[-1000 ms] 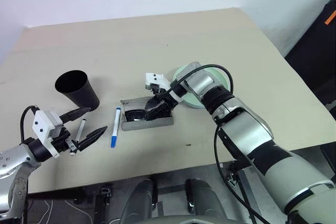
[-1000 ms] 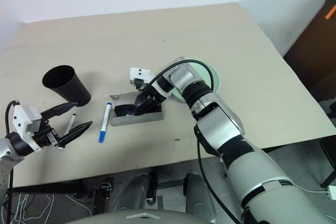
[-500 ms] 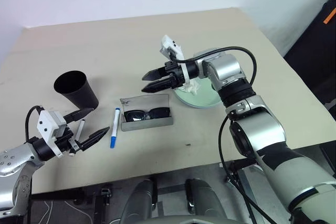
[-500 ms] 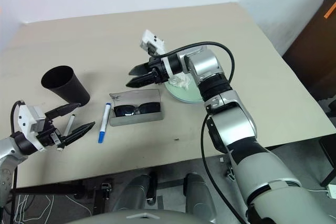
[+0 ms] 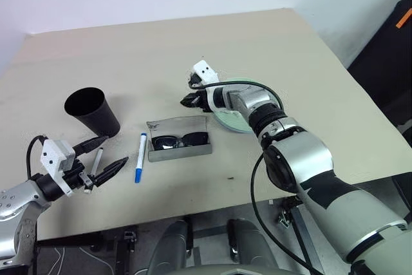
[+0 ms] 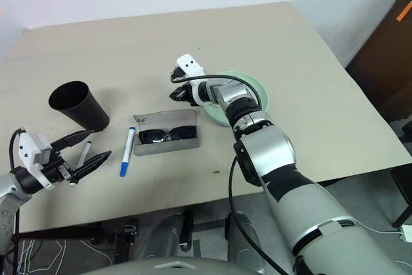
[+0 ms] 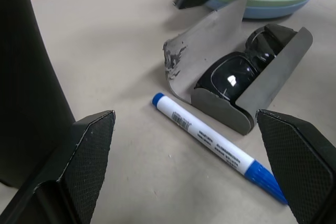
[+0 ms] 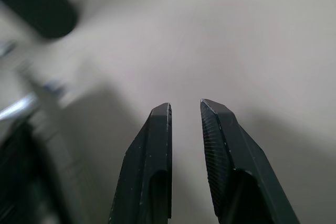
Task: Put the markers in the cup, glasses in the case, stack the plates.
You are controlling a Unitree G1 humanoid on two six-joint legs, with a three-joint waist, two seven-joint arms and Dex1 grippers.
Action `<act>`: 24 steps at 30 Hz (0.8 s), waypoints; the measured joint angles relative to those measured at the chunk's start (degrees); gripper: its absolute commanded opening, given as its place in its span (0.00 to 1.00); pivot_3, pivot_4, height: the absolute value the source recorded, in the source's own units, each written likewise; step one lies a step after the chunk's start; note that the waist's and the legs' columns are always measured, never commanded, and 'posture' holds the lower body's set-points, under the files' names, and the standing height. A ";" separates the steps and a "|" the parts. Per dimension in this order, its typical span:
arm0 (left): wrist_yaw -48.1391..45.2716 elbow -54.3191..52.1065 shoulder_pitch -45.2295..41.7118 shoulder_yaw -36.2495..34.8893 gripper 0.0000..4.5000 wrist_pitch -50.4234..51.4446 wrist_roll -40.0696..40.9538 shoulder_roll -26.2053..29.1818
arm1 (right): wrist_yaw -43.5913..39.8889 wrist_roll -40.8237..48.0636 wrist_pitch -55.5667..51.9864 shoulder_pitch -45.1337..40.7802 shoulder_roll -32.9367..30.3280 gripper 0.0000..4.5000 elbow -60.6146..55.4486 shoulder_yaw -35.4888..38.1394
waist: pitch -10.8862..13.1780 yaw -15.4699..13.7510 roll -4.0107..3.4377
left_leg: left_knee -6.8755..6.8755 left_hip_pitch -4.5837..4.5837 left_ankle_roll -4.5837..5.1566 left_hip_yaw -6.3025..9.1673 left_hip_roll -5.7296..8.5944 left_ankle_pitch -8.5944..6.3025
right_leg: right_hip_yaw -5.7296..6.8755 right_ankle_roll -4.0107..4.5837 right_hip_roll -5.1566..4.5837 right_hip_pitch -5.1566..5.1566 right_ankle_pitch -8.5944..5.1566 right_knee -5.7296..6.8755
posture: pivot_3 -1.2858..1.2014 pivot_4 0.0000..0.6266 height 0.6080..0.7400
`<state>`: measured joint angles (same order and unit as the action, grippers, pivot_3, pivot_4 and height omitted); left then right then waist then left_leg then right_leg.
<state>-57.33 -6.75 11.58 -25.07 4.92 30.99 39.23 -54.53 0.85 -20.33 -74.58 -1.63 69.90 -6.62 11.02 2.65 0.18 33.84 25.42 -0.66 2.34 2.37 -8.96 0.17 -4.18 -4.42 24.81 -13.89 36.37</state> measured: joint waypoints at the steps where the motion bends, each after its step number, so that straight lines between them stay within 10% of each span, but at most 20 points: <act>1: -0.01 0.00 0.21 -0.31 1.00 -0.22 0.00 0.00 | -2.00 -0.05 -1.05 1.11 0.00 0.20 -1.84 -0.63 | 0.00 -0.01 0.00 | 0.01 -0.02 0.00 0.00 -0.02 0.00 | 0.00 0.00 0.00 -0.01 0.00 0.02 | 0.52 0.24 0.96; 12: -0.70 1.95 2.33 -3.35 1.00 -2.13 -0.22 0.18 | -10.08 1.55 -19.50 23.92 -3.44 0.20 -46.38 -11.29 | -0.10 -0.05 0.13 | 0.05 -0.05 -0.02 -0.01 -0.11 -0.02 | -0.06 0.03 -0.03 0.09 -0.03 0.12 | 0.52 0.24 0.96; 24: 1.82 2.41 2.39 -6.99 1.00 -3.42 0.93 -1.28 | -8.79 9.56 -17.67 28.82 -5.01 0.20 -56.64 -8.44 | -0.14 -0.14 0.23 | 0.03 0.02 -0.02 -0.09 -0.18 -0.03 | -0.04 0.04 -0.10 0.17 -0.02 -0.07 | 0.52 0.24 0.96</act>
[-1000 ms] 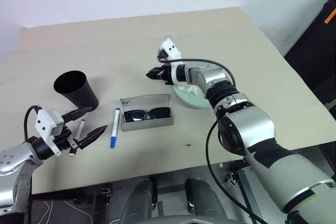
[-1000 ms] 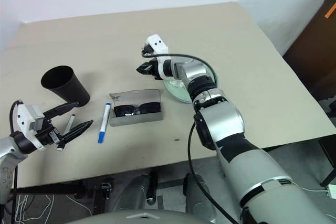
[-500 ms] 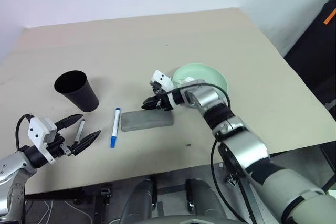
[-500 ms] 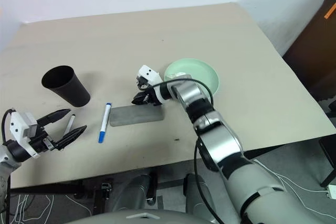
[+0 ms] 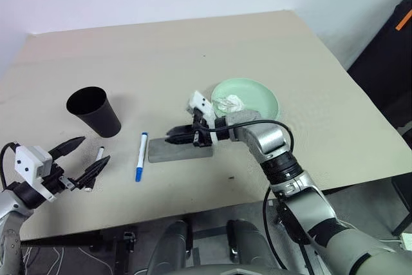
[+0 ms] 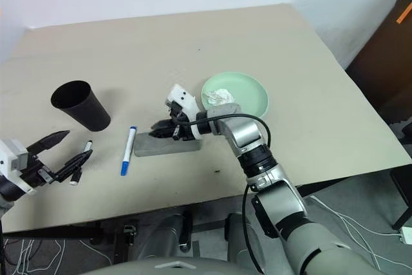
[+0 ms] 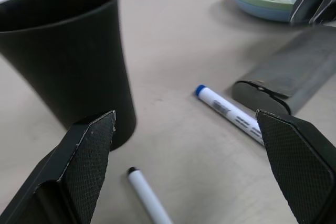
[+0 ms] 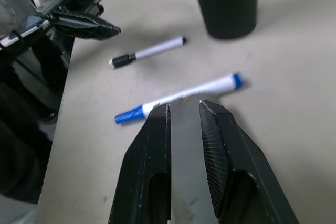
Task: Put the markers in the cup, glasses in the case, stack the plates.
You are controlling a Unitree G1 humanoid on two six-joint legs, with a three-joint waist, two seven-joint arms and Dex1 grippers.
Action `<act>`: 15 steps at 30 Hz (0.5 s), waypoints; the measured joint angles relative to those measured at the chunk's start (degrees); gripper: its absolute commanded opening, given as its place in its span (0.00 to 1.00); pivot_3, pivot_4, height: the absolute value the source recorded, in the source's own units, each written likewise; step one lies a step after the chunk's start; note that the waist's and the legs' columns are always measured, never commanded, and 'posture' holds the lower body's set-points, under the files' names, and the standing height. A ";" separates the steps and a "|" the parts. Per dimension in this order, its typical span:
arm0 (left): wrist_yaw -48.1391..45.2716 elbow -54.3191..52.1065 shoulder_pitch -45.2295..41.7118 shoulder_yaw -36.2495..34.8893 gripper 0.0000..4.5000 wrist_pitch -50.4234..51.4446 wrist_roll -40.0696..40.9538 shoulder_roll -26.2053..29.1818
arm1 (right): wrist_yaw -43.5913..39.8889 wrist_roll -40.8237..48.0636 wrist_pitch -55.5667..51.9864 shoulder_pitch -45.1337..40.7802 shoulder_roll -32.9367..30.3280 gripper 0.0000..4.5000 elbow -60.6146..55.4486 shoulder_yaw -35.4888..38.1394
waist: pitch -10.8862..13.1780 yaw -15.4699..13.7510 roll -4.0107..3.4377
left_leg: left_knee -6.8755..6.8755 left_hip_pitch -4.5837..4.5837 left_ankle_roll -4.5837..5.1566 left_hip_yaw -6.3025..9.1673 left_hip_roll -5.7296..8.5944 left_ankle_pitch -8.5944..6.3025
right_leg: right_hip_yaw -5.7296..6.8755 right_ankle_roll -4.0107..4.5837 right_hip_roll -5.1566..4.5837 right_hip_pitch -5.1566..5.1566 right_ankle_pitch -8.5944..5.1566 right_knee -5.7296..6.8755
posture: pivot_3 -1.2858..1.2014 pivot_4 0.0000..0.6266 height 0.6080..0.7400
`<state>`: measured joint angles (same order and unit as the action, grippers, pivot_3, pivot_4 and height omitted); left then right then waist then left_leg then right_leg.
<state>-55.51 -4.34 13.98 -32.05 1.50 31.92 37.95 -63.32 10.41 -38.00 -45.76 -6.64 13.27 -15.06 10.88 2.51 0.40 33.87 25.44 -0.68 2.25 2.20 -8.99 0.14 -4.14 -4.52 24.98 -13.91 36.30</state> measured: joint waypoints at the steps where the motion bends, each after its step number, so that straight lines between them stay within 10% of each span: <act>1: 0.96 0.00 0.15 -0.61 1.00 0.90 0.40 -0.07 | -0.18 -0.15 1.41 0.47 -0.82 0.20 -0.03 -0.77 | -0.01 0.02 0.02 | 0.00 -0.01 0.00 -0.02 0.00 0.00 | 0.00 0.00 0.00 -0.01 0.00 -0.01 | 0.52 0.24 0.96; 15: 18.48 -4.38 1.63 0.99 1.00 23.44 -1.98 0.65 | 3.21 -6.07 13.27 2.96 -3.32 0.20 2.71 -7.17 | -0.12 0.03 0.17 | -0.02 -0.11 0.01 -0.23 -0.21 -0.01 | 0.05 0.03 -0.05 -0.17 0.05 -0.03 | 0.52 0.24 0.96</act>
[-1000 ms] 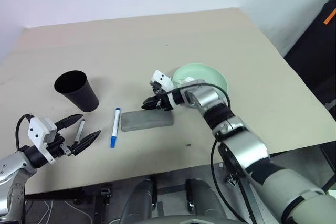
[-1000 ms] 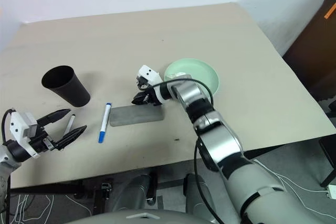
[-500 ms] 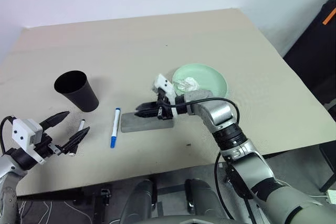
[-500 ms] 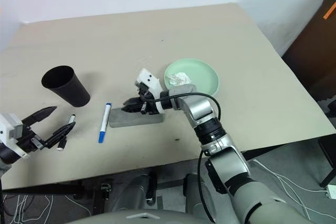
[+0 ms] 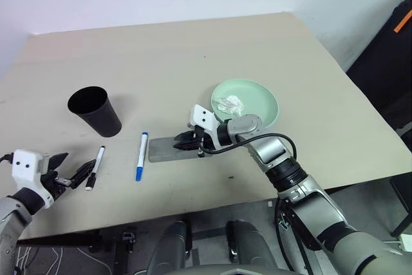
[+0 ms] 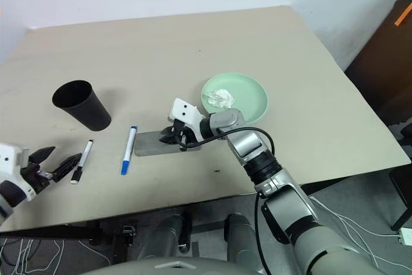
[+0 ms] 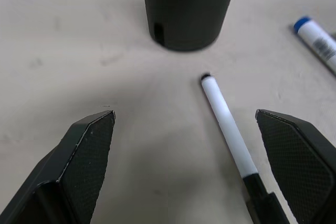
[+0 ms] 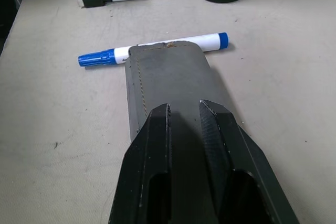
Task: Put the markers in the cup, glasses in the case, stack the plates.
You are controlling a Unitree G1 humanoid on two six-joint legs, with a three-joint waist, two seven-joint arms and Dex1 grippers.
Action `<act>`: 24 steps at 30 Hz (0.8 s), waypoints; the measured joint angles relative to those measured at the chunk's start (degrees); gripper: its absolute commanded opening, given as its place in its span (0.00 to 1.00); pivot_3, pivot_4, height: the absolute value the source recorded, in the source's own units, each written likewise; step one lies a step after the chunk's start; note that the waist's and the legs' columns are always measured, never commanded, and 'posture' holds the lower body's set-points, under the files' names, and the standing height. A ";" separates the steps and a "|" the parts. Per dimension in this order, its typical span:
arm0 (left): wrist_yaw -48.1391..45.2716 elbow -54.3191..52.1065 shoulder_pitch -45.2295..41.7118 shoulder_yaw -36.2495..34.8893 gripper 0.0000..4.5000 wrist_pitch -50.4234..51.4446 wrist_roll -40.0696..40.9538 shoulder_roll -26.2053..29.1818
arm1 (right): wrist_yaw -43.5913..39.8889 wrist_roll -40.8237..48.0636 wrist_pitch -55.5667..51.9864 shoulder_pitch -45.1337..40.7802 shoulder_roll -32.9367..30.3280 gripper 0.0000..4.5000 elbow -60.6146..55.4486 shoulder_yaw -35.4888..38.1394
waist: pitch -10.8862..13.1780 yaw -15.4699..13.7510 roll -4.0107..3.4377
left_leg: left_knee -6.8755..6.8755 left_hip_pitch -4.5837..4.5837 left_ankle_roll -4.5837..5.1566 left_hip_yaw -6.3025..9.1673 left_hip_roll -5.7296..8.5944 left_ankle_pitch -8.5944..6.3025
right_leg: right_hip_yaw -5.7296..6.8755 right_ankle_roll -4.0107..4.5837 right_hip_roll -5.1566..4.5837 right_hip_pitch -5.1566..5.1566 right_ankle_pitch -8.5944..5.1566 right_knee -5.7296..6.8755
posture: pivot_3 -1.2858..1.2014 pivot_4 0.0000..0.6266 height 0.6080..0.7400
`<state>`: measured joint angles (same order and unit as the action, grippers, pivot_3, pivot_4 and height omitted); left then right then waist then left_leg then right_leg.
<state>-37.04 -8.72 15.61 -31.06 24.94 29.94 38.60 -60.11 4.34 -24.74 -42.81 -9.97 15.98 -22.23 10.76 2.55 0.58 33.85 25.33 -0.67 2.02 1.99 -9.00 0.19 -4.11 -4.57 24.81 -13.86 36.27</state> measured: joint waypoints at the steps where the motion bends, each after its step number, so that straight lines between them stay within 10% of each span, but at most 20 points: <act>1: 0.86 -0.87 -0.36 0.34 1.00 2.15 0.17 0.00 | 0.21 -0.01 0.00 -0.05 -0.02 0.20 0.17 0.04 | 0.00 -0.03 0.00 | 0.00 0.02 0.00 0.00 0.00 0.00 | 0.01 0.00 0.00 0.01 0.00 -0.01 | 0.52 0.24 0.96; 16: 11.97 -10.36 -9.85 4.86 1.00 35.18 1.89 7.42 | 3.03 -0.02 0.24 -0.22 0.00 0.20 0.93 0.43 | -0.02 -0.03 -0.03 | 0.00 -0.05 0.00 -0.03 0.00 0.00 | 0.02 -0.04 0.01 -0.01 0.04 -0.01 | 0.52 0.24 0.96; 24: 14.33 -11.81 -14.17 5.40 0.51 44.81 1.83 8.70 | 4.68 0.09 0.28 -0.52 -0.05 0.20 1.65 0.82 | -0.02 -0.03 -0.03 | 0.00 -0.06 0.00 -0.04 0.01 0.00 | 0.02 -0.04 0.03 -0.03 0.05 -0.01 | 0.52 0.24 0.96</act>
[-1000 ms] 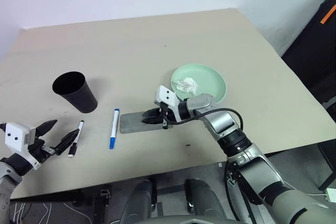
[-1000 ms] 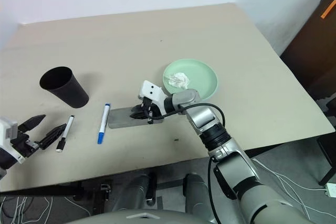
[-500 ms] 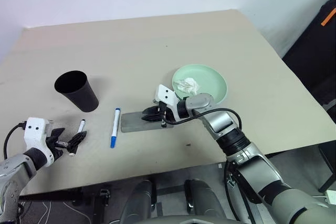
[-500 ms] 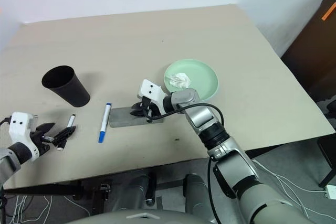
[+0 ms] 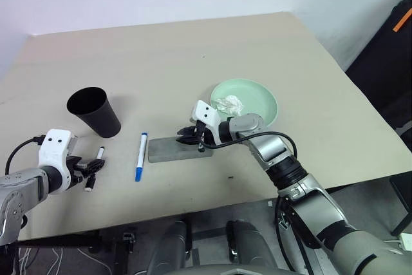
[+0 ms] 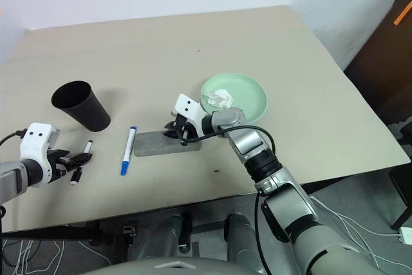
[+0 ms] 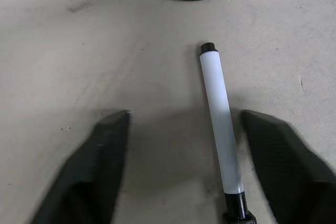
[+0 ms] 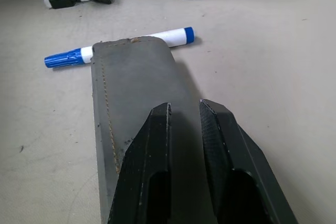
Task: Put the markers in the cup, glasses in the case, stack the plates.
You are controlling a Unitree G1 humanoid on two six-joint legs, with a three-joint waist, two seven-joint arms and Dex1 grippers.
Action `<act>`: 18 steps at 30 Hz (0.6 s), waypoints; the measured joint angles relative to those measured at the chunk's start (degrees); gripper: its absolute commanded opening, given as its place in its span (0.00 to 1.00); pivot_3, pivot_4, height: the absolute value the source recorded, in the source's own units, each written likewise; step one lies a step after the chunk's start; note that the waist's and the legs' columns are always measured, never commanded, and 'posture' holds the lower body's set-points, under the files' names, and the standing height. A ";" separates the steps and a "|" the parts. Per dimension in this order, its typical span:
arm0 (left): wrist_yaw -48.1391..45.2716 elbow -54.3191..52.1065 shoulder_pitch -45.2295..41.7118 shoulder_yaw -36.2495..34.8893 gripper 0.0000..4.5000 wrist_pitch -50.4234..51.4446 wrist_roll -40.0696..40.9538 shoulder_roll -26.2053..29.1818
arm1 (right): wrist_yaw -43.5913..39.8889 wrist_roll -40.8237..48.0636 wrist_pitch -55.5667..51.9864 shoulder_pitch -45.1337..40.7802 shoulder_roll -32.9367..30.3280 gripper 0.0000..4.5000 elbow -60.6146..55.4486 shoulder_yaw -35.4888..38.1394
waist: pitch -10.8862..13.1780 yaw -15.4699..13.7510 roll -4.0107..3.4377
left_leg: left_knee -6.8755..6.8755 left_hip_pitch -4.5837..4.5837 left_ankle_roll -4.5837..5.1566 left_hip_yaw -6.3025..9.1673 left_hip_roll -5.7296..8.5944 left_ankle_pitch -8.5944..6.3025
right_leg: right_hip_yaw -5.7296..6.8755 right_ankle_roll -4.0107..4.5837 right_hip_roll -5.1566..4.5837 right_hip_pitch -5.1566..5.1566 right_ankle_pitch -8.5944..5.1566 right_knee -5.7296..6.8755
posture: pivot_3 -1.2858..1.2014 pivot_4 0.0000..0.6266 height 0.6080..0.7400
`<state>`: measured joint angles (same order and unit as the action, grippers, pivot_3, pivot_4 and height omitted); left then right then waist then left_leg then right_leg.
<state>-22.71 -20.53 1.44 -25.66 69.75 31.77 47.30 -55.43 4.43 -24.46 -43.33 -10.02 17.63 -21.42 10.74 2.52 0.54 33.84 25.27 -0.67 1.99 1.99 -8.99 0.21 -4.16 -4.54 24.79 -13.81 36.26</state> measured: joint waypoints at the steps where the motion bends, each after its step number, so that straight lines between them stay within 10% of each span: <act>1: 0.15 -0.36 -0.20 -0.01 0.45 0.79 0.02 0.00 | 0.06 0.01 0.05 0.00 -0.03 0.20 0.00 0.00 | 0.00 0.00 0.00 | 0.00 0.00 0.00 0.00 0.00 0.00 | 0.00 0.00 0.00 0.00 0.00 0.00 | 0.52 0.24 0.96; 7: 0.82 -1.84 -1.10 -0.38 0.00 4.76 -0.01 0.00 | 0.56 0.26 1.05 -0.46 -0.23 0.20 1.38 0.37 | 0.00 -0.01 0.00 | 0.00 0.00 0.00 0.00 0.00 0.00 | -0.01 0.00 0.00 -0.03 0.00 0.00 | 0.52 0.24 0.96; 18: 6.26 2.38 -3.47 -6.41 0.00 4.00 -5.44 0.13 | -5.57 9.41 -2.77 0.45 -2.15 0.20 -2.40 7.23 | 0.07 -0.04 0.09 | -0.02 0.16 0.00 0.00 -0.01 0.01 | -0.02 -0.01 0.06 0.02 0.00 -0.01 | 0.52 0.24 0.96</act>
<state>-16.44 -18.15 -2.03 -32.07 73.75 26.33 47.43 -61.00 13.85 -27.22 -42.88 -12.17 15.23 -14.19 10.80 2.49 0.64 33.83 25.43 -0.67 1.99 1.98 -8.99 0.19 -4.17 -4.49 24.81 -13.81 36.25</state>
